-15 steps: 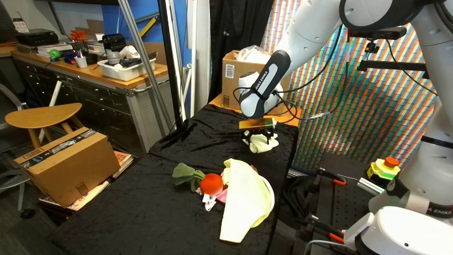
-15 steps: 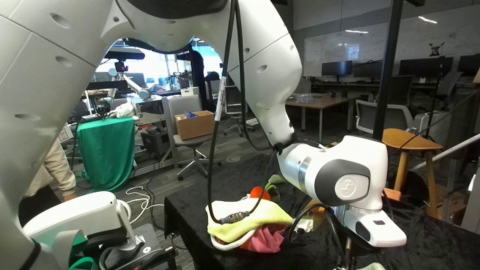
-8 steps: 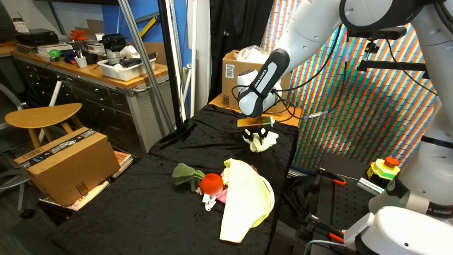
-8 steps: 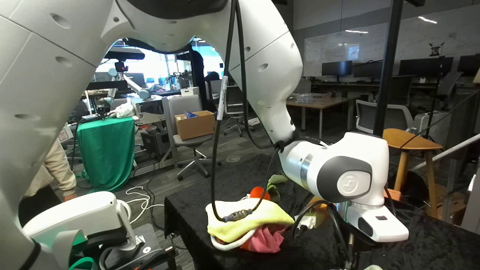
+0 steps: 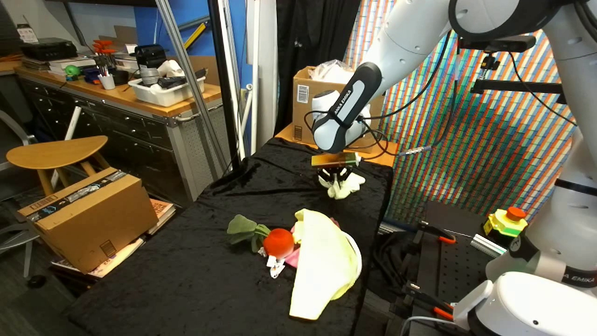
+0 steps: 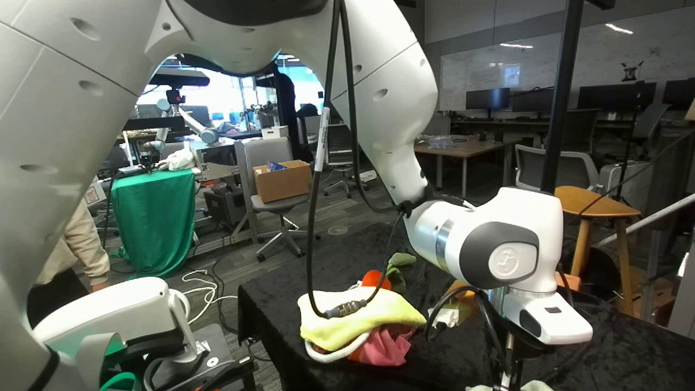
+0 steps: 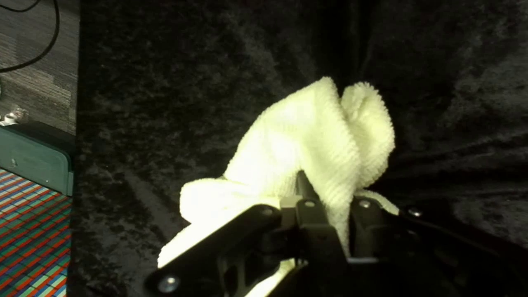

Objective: Bunch up all the objects on the table

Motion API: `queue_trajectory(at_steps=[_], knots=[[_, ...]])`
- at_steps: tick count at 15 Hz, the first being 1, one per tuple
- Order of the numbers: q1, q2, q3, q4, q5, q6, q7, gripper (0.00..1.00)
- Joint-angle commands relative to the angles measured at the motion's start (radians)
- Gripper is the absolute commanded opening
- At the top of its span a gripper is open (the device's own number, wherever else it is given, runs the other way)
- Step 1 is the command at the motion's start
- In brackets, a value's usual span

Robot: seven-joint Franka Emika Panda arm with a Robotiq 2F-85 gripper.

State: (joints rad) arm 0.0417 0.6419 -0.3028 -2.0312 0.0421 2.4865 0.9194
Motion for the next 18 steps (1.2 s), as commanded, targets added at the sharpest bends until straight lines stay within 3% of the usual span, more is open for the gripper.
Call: queue_trajectory(at_steps=[1, 6, 11, 18], knots=[[0.027, -0.074, -0.006, -0.027, -0.054, 0.041, -0.003, 0.07], [0.079, -0.170, -0.012, -0.045, -0.186, 0.093, -0.009, 0.07], [0.097, -0.203, 0.029, -0.038, -0.281, 0.101, -0.040, 0.08], [0.104, -0.159, 0.144, -0.040, -0.298, 0.162, -0.282, 0.07]])
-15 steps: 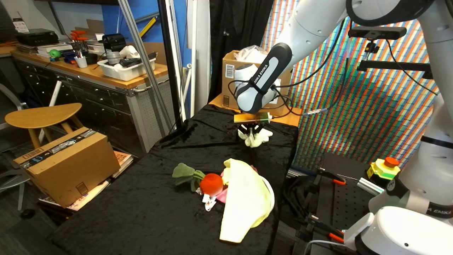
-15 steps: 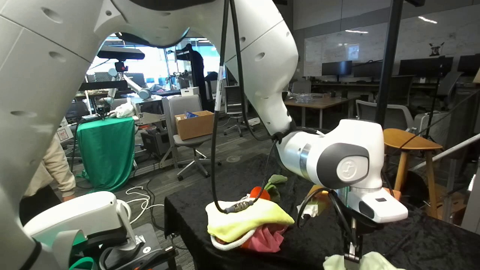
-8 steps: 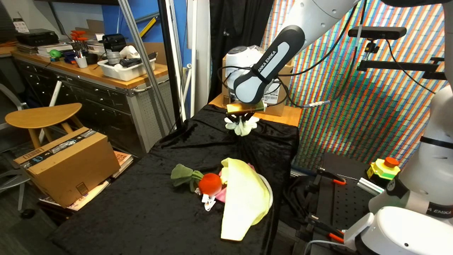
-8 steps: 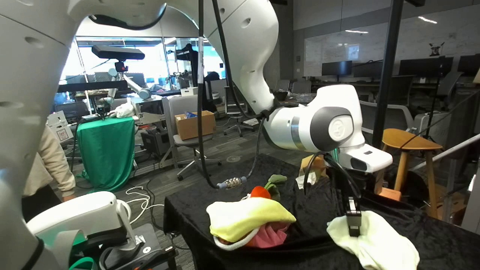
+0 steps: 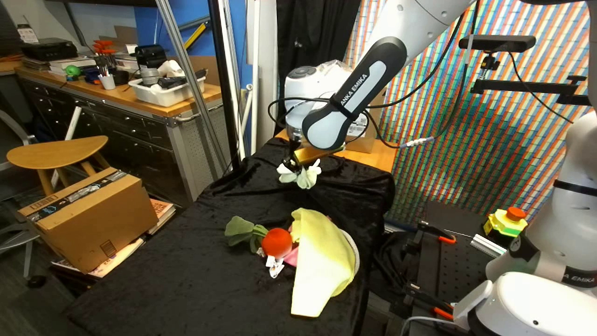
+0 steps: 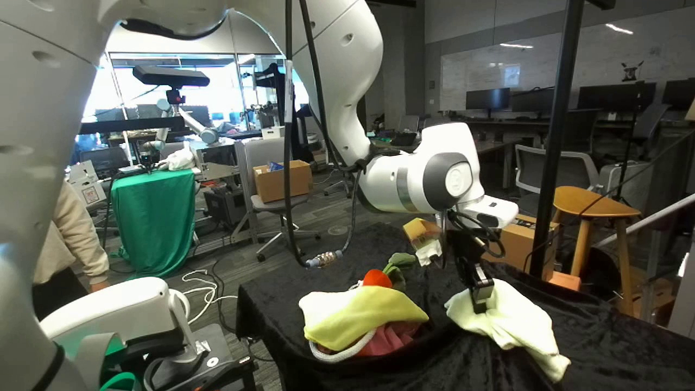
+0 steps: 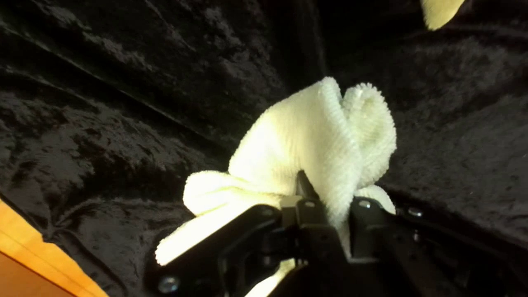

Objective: Bunch up all the objects on the table

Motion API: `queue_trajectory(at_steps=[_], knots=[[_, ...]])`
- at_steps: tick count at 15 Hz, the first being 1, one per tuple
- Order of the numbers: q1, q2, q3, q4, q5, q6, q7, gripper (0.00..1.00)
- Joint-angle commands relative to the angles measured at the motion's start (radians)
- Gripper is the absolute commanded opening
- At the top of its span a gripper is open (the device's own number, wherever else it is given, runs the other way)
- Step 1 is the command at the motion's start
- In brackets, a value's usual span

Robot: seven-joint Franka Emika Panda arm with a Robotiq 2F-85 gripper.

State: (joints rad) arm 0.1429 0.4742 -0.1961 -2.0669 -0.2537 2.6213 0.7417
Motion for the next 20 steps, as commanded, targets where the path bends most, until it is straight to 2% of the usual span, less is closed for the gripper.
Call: queue_trajectory(at_steps=[1, 5, 14, 20], knots=[[0.004, 0.019, 0.055, 0.003, 0.002, 0.019, -0.146, 0.07], [0.005, 0.065, 0.117, 0.040, 0.024, -0.007, -0.332, 0.07], [-0.053, 0.127, 0.212, 0.153, 0.009, -0.101, -0.817, 0.08], [-0.073, 0.101, 0.275, 0.132, -0.014, -0.130, -1.087, 0.09]])
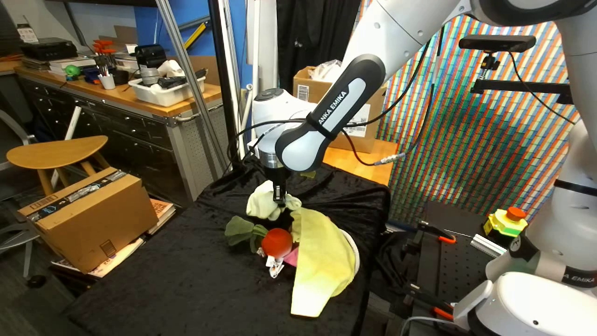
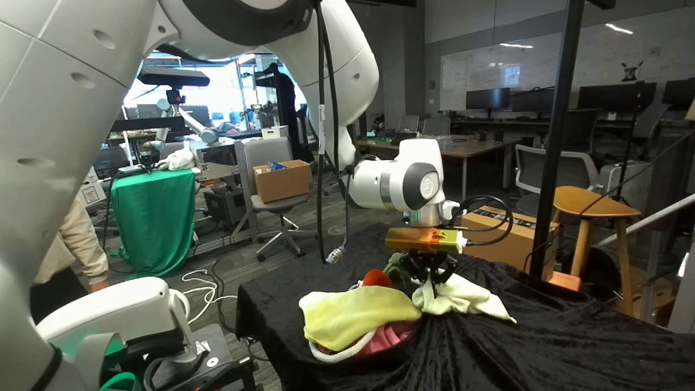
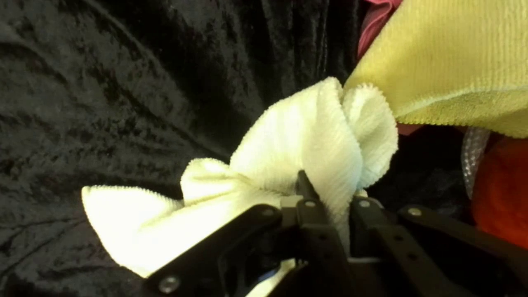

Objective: Bunch up all the objects on the table

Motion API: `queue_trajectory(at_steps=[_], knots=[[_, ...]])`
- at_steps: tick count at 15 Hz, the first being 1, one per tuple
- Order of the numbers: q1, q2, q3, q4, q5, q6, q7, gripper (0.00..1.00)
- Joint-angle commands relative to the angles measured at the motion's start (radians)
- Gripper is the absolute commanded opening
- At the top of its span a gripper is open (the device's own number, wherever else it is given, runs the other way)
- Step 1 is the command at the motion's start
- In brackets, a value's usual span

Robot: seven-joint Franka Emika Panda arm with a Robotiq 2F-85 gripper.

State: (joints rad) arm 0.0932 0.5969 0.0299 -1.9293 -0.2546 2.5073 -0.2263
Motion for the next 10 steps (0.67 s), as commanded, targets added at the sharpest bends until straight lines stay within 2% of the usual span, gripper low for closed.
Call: queue_trajectory(at_steps=[1, 5, 10], knots=[[-0.027, -0.033, 0.067, -0.022, -0.011, -0.006, -0.161, 0.09], [-0.056, -0.085, 0.144, -0.083, 0.016, -0.006, -0.312, 0.08], [-0.112, -0.155, 0.229, -0.145, 0.108, -0.121, -0.495, 0.08]])
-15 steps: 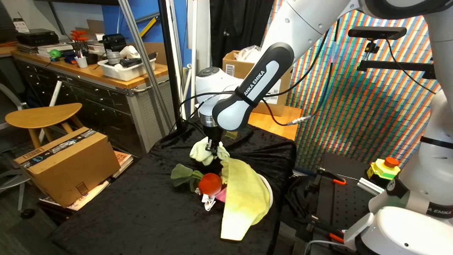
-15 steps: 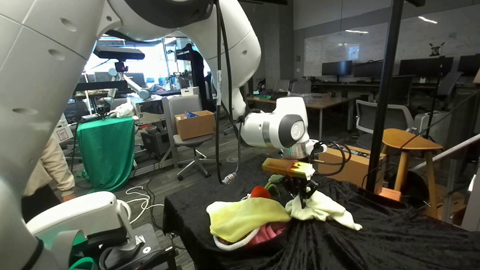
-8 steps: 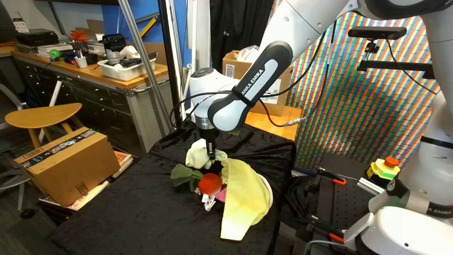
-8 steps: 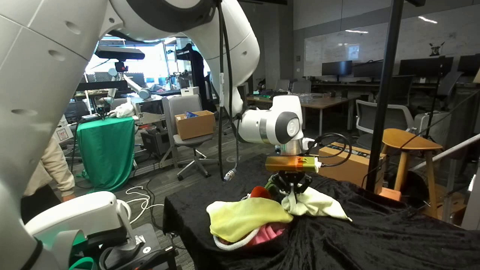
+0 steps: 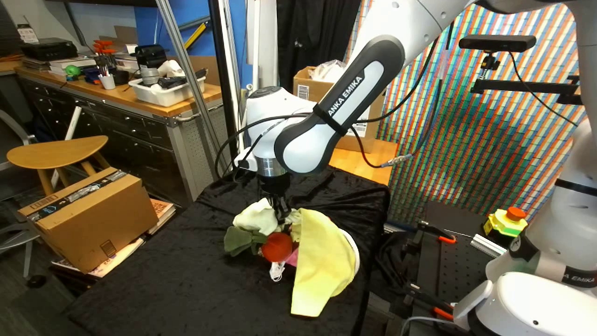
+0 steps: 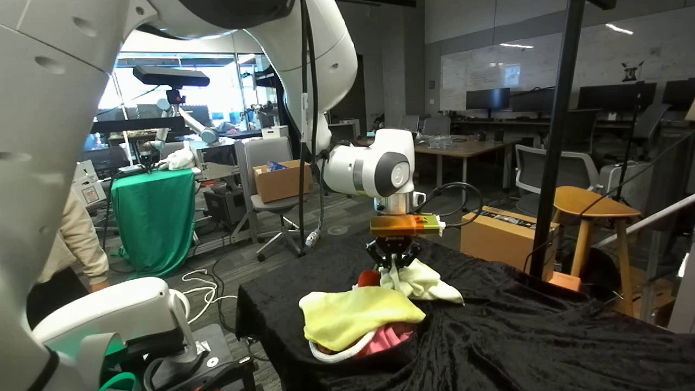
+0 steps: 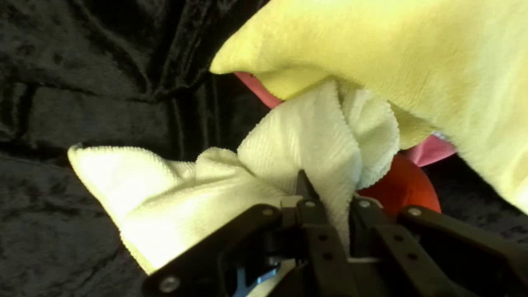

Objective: Bunch up all the objects on the table

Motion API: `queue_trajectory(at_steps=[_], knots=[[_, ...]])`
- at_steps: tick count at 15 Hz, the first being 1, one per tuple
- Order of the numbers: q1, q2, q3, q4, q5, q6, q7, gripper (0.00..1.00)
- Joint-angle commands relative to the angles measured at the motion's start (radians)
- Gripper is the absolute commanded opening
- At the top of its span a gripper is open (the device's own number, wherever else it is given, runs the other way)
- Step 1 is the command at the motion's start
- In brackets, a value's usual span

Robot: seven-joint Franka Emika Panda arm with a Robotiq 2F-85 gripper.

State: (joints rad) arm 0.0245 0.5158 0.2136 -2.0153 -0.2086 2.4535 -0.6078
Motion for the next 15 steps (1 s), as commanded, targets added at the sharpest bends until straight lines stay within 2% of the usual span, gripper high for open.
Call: queue_trajectory(at_steps=[1, 9, 10, 12, 15], knots=[[-0.041, -0.090, 0.044, -0.074, 0.073, -0.085, -0.130, 0.08], [-0.011, -0.099, 0.023, -0.058, 0.110, -0.233, -0.175, 0.09], [-0.005, -0.096, 0.019, -0.055, 0.107, -0.241, -0.162, 0.36], [0.000, -0.095, 0.018, -0.051, 0.105, -0.253, -0.156, 0.44], [0.003, -0.100, 0.014, -0.051, 0.112, -0.265, -0.137, 0.66]])
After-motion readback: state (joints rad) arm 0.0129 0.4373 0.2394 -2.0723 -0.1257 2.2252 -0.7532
